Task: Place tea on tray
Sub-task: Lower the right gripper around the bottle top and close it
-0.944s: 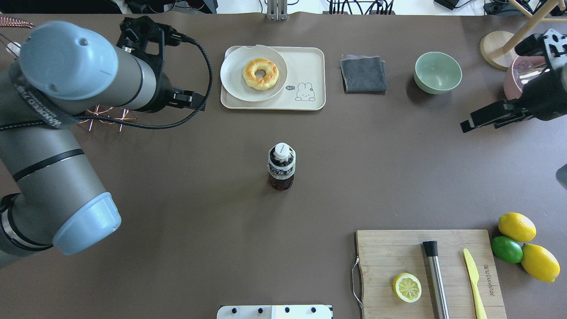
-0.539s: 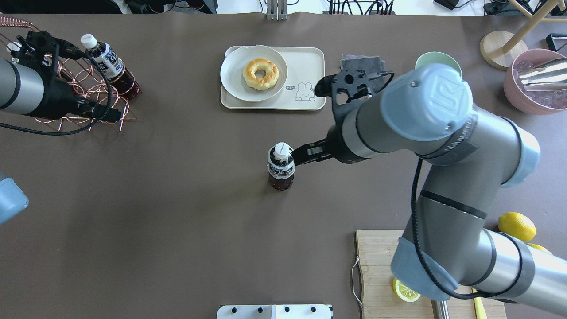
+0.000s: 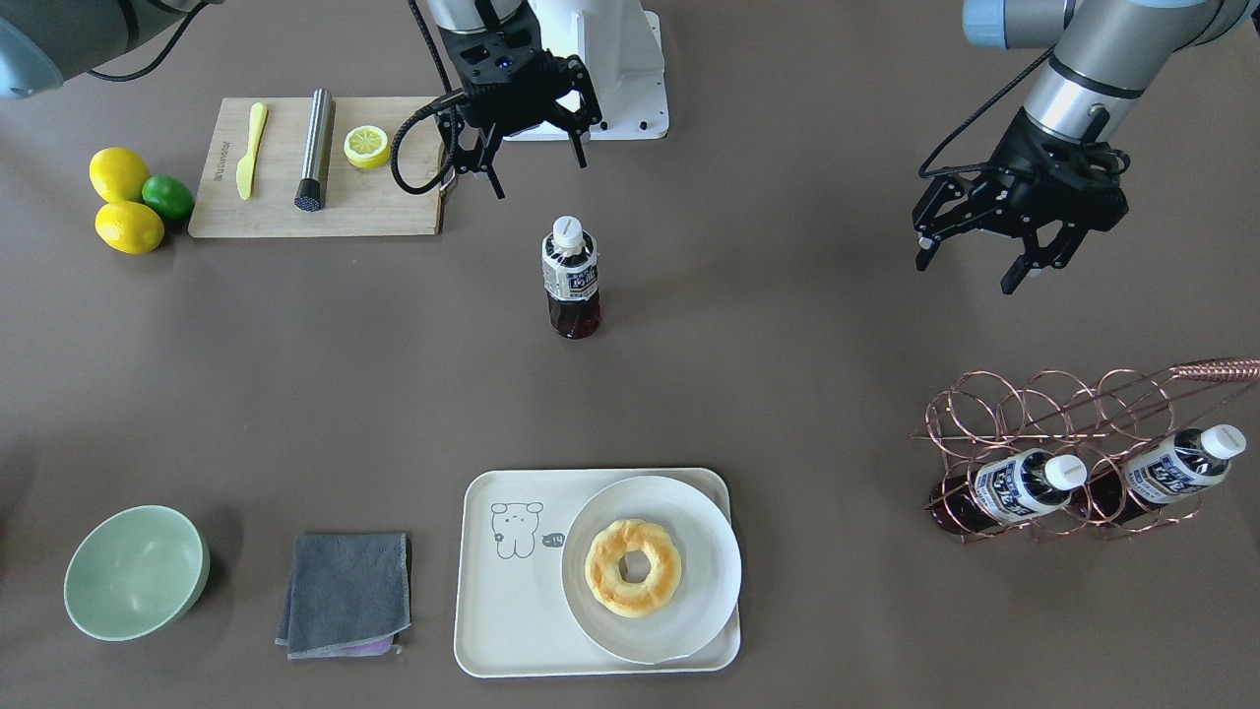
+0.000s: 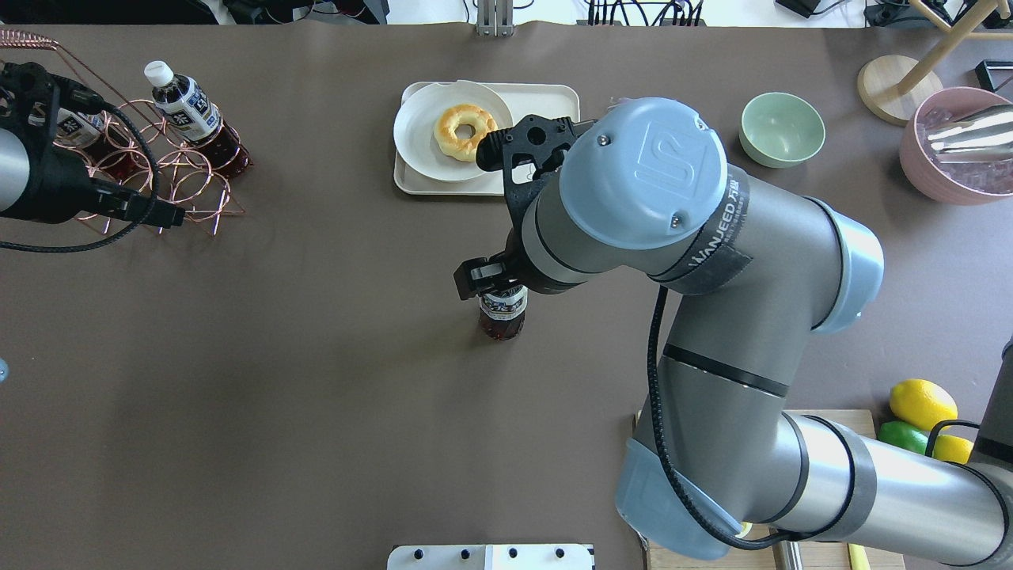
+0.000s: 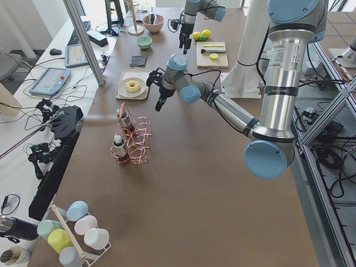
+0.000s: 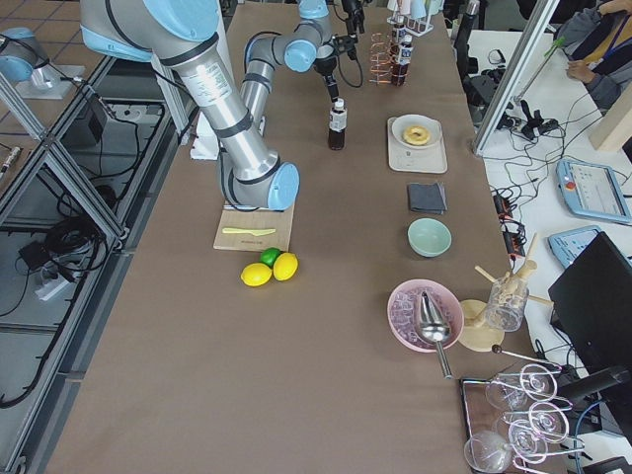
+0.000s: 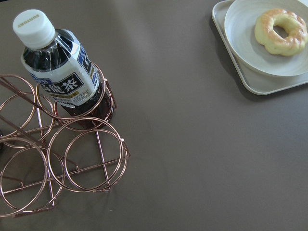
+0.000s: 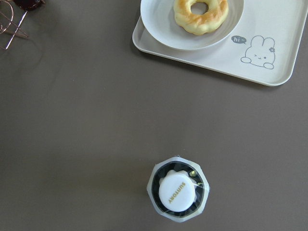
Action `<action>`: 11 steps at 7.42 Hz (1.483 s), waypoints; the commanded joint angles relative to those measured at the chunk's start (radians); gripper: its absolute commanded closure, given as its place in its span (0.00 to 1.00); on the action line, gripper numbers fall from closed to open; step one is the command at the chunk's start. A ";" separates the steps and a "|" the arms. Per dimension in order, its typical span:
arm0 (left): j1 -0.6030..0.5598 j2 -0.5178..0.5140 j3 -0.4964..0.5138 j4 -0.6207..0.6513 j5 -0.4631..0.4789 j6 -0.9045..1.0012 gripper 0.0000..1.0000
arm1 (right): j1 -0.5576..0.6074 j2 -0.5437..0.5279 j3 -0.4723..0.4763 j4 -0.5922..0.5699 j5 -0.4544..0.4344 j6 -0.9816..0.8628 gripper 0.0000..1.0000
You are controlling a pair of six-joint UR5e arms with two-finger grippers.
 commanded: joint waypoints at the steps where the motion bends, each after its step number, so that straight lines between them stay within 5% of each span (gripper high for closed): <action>1: -0.028 0.098 -0.046 -0.046 -0.005 0.036 0.04 | -0.002 0.068 -0.086 -0.004 -0.033 -0.049 0.14; 11: -0.028 0.089 -0.046 -0.046 -0.034 0.024 0.04 | 0.009 0.065 -0.155 -0.001 -0.044 -0.109 0.36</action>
